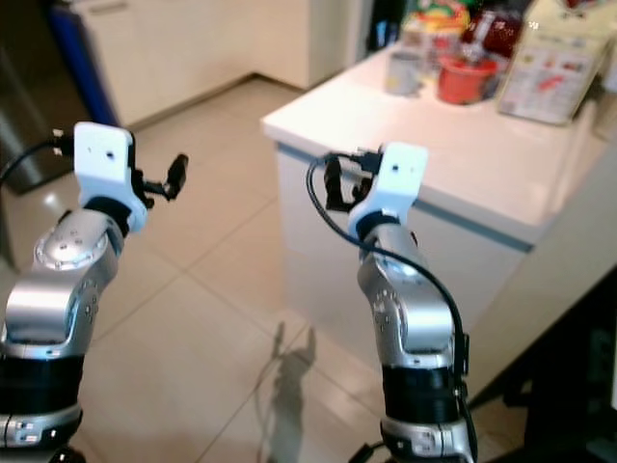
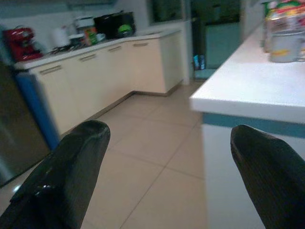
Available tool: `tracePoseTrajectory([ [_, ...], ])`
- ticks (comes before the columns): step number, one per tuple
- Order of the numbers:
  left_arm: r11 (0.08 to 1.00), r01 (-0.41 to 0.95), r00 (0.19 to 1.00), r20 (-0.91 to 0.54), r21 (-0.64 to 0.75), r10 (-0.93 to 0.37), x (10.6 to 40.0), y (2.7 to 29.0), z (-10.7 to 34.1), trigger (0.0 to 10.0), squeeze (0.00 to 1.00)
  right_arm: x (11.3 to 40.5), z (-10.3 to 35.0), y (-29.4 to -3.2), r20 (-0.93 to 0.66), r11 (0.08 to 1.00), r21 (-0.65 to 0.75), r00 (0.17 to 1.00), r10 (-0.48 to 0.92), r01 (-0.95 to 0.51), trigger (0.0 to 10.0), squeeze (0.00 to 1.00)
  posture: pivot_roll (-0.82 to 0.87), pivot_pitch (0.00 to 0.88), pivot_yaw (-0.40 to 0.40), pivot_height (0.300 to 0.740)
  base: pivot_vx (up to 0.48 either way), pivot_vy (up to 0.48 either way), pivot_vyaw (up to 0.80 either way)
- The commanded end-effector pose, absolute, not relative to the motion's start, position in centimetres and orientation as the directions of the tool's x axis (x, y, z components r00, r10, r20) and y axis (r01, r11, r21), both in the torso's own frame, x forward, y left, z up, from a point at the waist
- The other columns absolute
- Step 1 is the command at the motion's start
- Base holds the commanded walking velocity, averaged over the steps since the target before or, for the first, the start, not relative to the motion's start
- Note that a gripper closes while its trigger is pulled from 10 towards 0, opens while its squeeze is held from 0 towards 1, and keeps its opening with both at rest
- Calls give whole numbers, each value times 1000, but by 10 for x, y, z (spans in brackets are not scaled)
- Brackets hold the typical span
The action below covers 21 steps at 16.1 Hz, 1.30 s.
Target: Setting the table
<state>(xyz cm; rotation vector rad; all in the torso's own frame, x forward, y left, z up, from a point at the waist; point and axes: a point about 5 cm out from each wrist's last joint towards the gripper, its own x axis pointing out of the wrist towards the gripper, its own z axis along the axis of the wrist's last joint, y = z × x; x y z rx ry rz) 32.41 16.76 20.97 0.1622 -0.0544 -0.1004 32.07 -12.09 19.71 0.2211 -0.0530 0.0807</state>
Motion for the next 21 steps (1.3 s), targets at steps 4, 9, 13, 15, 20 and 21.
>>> tracePoseTrajectory([
  [4, 978, 122, 989, 56, 171, -133, 324, 162, 213, 10000, 0, 321, 201, -127, 79, 973, 225, 996, 39, -56, 10000, 0, 34, 0, 27, 740, 387, 0, -305],
  [9, 977, 122, 989, 60, 173, -134, 324, 161, 213, 10000, 0, 322, 200, -126, 82, 973, 222, 996, 46, -64, 10000, 0, 40, 0, 20, 740, 386, 0, -160],
  [13, 977, 122, 989, 63, 175, -135, 323, 162, 214, 10000, 0, 322, 199, -124, 82, 973, 219, 995, 54, -71, 10000, 0, 45, 0, 16, 740, 385, 0, 0],
  [15, 976, 126, 988, 62, 175, -138, 323, 161, 213, 10000, 0, 322, 199, -124, 82, 972, 223, 995, 51, -69, 10000, 0, 47, 0, 13, 740, 388, 0, 0],
  [20, 976, 132, 988, 59, 174, -145, 322, 160, 212, 10000, 0, 323, 199, -125, 80, 971, 231, 996, 43, -60, 10000, 0, 46, 0, 12, 740, 387, 0, -418],
  [21, 976, 133, 988, 58, 174, -145, 322, 160, 212, 10000, 0, 323, 199, -126, 79, 971, 230, 996, 41, -58, 10000, 0, 46, 0, 11, 740, 386, 0, -800],
])
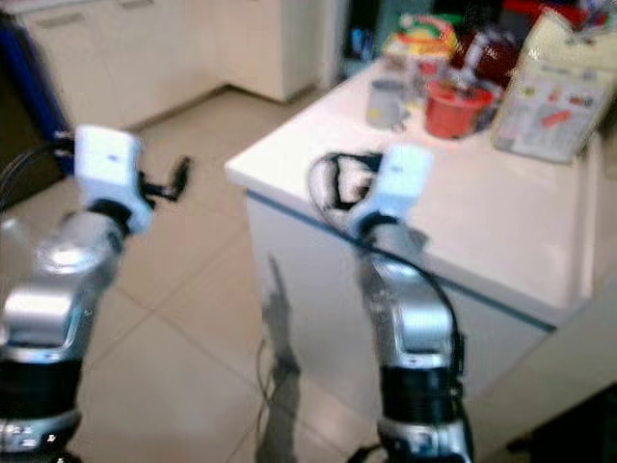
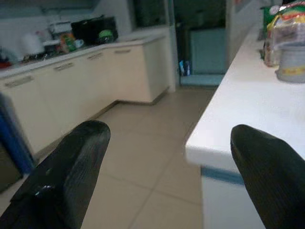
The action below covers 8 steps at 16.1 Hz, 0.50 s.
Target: Setting the table
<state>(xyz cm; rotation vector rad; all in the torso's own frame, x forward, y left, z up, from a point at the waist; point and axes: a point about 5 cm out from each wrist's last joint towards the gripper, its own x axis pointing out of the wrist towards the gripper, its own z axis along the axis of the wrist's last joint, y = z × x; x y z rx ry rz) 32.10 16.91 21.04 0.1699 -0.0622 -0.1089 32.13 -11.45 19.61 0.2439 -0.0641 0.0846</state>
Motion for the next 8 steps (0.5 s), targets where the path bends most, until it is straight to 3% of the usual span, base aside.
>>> tracePoseTrajectory([
  [1, 976, 134, 988, 56, 174, -146, 322, 159, 212, 10000, 0, 323, 199, -127, 79, 972, 229, 996, 37, -54, 10000, 0, 46, 0, 11, 740, 382, 0, -800],
  [8, 975, 133, 988, 55, 176, -145, 321, 160, 211, 10000, 0, 323, 198, -127, 80, 974, 224, 996, 30, -47, 10000, 0, 47, 0, 12, 740, 387, 0, 0],
])
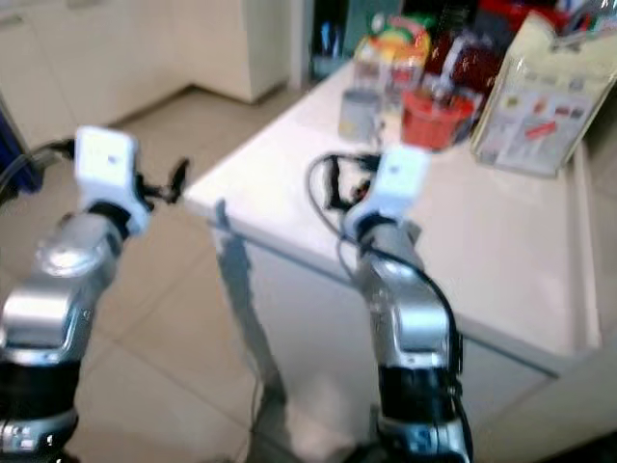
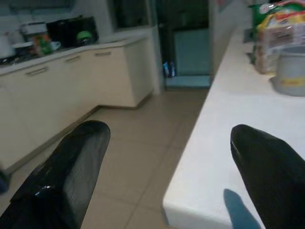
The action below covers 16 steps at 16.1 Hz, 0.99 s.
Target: Setting the table
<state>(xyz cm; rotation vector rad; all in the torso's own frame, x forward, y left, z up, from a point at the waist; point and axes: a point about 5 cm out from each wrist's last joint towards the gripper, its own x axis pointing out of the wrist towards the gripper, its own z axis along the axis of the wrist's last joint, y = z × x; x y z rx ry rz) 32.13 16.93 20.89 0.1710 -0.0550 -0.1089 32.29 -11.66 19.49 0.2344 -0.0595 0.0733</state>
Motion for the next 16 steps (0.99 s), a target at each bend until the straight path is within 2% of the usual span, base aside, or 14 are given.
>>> tracePoseTrajectory([
  [1, 975, 133, 988, 55, 176, -144, 322, 160, 211, 10000, 0, 323, 198, -127, 81, 974, 223, 996, 30, -47, 10000, 0, 47, 0, 12, 740, 382, 0, 0],
  [10, 974, 127, 989, 53, 185, -139, 314, 159, 211, 10000, 0, 320, 203, -130, 112, 973, 227, 993, 24, -49, 10000, 0, 87, 0, -20, 740, 385, 0, 0],
  [12, 975, 103, 993, 44, 197, -114, 305, 167, 211, 10000, 0, 320, 211, -133, 155, 970, 242, 988, 0, -38, 10000, 0, 109, 0, -35, 740, 369, 0, 0],
  [14, 973, 92, 994, 32, 211, -101, 295, 170, 212, 10000, 0, 322, 221, -139, 217, 962, 273, 975, -42, -19, 10000, 0, 129, 0, -47, 740, 0, 0, 0],
  [16, 960, 175, 984, 4, 216, -181, 272, 162, 205, 10000, 0, 316, 218, -146, 241, 963, 266, 970, -31, -35, 10000, 0, 127, 0, -45, 740, 0, 0, 0],
])
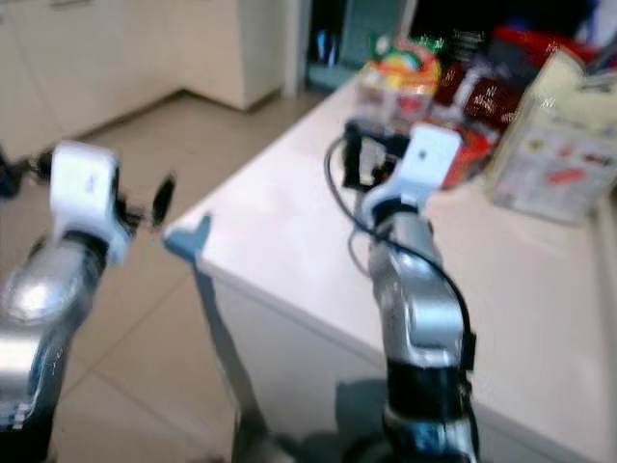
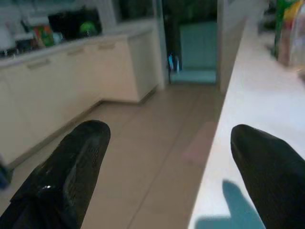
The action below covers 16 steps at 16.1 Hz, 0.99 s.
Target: Setting the table
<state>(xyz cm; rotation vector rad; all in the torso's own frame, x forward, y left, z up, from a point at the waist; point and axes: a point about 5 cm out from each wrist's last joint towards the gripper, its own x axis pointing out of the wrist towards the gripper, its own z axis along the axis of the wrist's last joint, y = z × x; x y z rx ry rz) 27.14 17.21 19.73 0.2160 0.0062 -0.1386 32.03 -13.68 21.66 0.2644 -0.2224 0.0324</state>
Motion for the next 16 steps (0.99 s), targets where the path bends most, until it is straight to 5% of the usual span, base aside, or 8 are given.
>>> tracePoseTrajectory([
  [1, 952, 223, 974, -5, 212, -227, 268, 156, 204, 10000, 0, 322, 218, -149, 235, 966, 257, 972, -29, -33, 10000, 1000, 125, 0, -47, 740, 0, 0, 0],
  [9, 925, 292, 956, -57, 244, -287, 245, 162, 216, 10000, 0, 394, 214, -156, 119, 969, 215, 988, 95, -119, 10000, 1000, 168, 128, -97, 740, 0, 0, 0],
  [16, 938, 218, 976, -74, 270, -206, 244, 168, 221, 10000, 0, 410, 195, -147, 31, 960, 271, 997, 64, -70, 10000, 1000, 200, 139, -104, 740, 0, 0, 0],
])
